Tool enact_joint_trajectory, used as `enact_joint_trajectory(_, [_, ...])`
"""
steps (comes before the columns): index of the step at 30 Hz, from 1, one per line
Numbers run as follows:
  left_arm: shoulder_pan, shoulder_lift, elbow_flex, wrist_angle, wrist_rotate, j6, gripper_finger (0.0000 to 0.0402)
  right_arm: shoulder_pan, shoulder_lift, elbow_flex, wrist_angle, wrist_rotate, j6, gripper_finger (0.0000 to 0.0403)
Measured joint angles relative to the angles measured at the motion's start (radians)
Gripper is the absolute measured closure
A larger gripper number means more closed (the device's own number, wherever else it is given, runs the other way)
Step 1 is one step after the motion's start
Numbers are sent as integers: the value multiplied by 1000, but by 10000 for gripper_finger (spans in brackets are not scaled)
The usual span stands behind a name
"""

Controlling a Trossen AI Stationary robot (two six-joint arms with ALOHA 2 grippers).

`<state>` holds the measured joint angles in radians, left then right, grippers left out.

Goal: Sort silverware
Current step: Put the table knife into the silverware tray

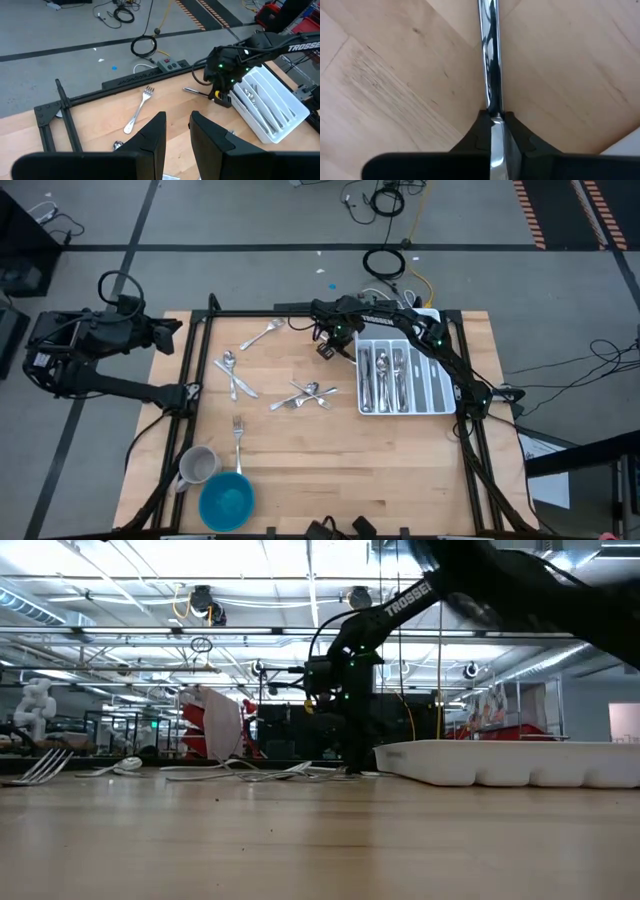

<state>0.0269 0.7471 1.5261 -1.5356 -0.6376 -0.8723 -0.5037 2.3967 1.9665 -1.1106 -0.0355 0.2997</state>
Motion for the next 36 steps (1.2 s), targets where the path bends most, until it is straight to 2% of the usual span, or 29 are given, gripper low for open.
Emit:
enact_joint_trajectory(10, [0,0,0,-1,0,21,311,4,5,248,-102,-4,-24,400])
enact_joint_trajectory(21, [0,0,0,-2,0,23,311,18,5,364,-119,1,-55,401])
enact_joint_trajectory(23, [0,0,0,-4,0,23,311,21,3,367,-121,3,-102,402])
enact_joint_trajectory(27, [0,0,0,-28,0,22,311,32,4,366,-132,8,-330,397])
enact_joint_trajectory(31, [0,0,0,-28,0,21,311,53,19,366,-164,8,-515,341])
enact_joint_trajectory(36, [0,0,0,-27,0,16,311,69,46,365,-149,20,-609,221])
